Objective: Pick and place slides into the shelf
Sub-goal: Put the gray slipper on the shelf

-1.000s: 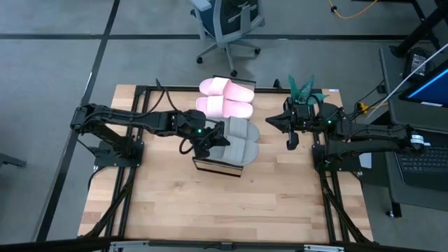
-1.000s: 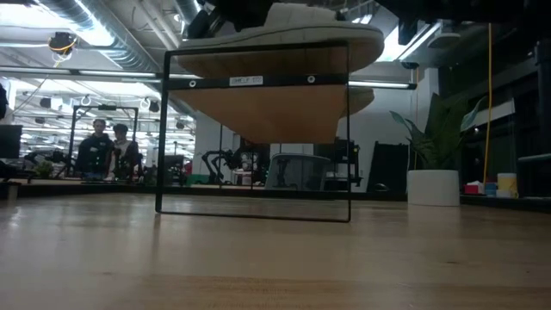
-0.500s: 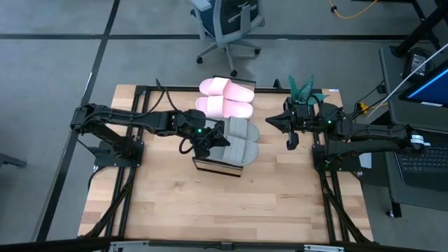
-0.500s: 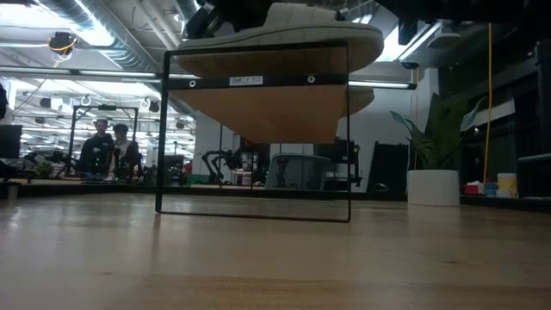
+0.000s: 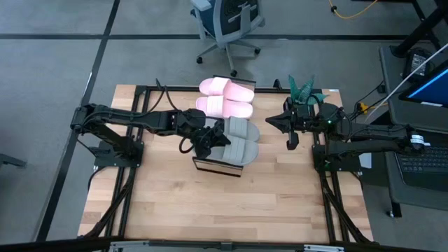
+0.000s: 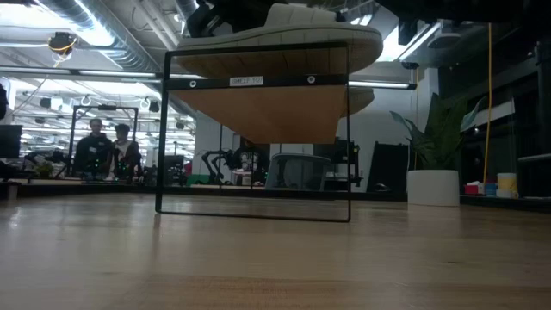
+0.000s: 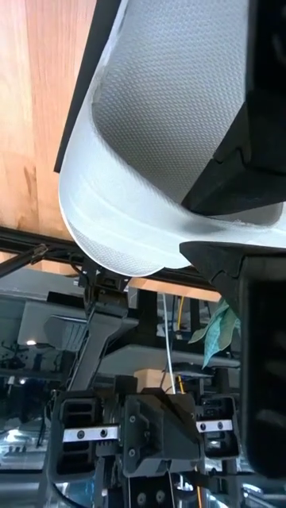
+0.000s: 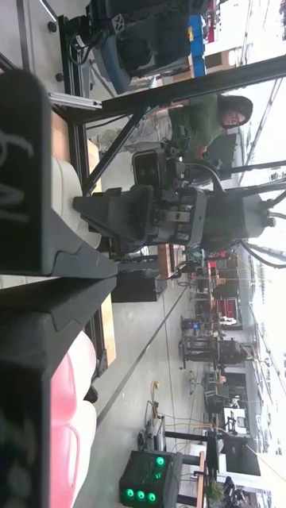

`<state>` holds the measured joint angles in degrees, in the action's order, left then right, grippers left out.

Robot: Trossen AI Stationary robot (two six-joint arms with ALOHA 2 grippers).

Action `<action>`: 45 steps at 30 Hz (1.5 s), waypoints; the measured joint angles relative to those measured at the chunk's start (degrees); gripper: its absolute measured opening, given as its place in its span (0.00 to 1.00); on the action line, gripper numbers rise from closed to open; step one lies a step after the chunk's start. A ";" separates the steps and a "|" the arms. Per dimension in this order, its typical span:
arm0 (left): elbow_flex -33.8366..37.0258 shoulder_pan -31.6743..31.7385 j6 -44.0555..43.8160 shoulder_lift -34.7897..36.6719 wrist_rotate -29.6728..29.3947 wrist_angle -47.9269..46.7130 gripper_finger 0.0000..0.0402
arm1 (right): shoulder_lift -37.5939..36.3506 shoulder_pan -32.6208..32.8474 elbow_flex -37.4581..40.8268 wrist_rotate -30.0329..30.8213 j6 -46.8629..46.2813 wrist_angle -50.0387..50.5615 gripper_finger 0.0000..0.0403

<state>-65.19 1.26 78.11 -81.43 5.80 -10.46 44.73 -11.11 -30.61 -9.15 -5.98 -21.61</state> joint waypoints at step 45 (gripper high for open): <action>-0.11 1.26 -5.53 -3.10 -1.00 0.98 0.29 | -0.02 0.00 0.00 0.00 -1.29 0.00 0.01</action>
<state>-65.30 2.52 72.58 -84.53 4.80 -9.47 44.71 -11.12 -30.61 -9.15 -7.26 -21.61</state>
